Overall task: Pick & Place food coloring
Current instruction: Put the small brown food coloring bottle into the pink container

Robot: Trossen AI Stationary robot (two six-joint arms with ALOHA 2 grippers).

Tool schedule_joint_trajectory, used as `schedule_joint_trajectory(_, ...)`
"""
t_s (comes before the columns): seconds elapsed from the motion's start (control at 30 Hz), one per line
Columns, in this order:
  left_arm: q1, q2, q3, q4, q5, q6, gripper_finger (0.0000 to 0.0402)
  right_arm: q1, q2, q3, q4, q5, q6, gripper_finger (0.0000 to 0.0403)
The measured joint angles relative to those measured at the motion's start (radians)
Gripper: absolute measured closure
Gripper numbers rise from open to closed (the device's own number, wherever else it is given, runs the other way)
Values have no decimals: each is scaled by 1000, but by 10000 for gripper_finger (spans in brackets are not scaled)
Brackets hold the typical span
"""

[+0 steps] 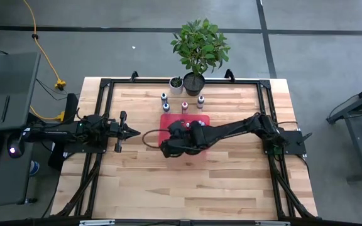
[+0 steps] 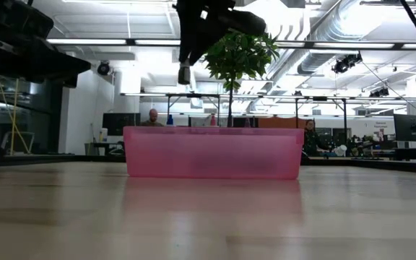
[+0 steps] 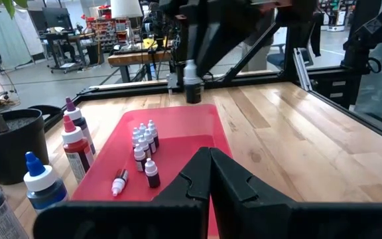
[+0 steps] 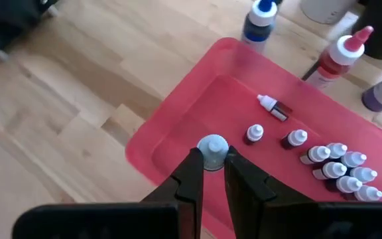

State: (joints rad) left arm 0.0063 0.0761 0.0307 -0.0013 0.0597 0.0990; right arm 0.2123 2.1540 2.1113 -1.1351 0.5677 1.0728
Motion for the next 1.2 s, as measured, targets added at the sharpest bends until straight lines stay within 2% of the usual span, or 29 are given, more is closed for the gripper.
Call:
schedule_joint_trajectory(0.3, 0, 0, 0, 0, 0, 0, 401, -100, 28, 0, 15, -77, 51, 361)
schedule_joint_trajectory(0.77, 0, 0, 0, 0, -2, 0, 401, -225, 184, 0, 150, -202, 22, 361)
schedule_joint_trajectory(1.2, 0, 0, 0, 0, -1, 0, 401, -257, 232, 0, 149, -154, 42, 364)
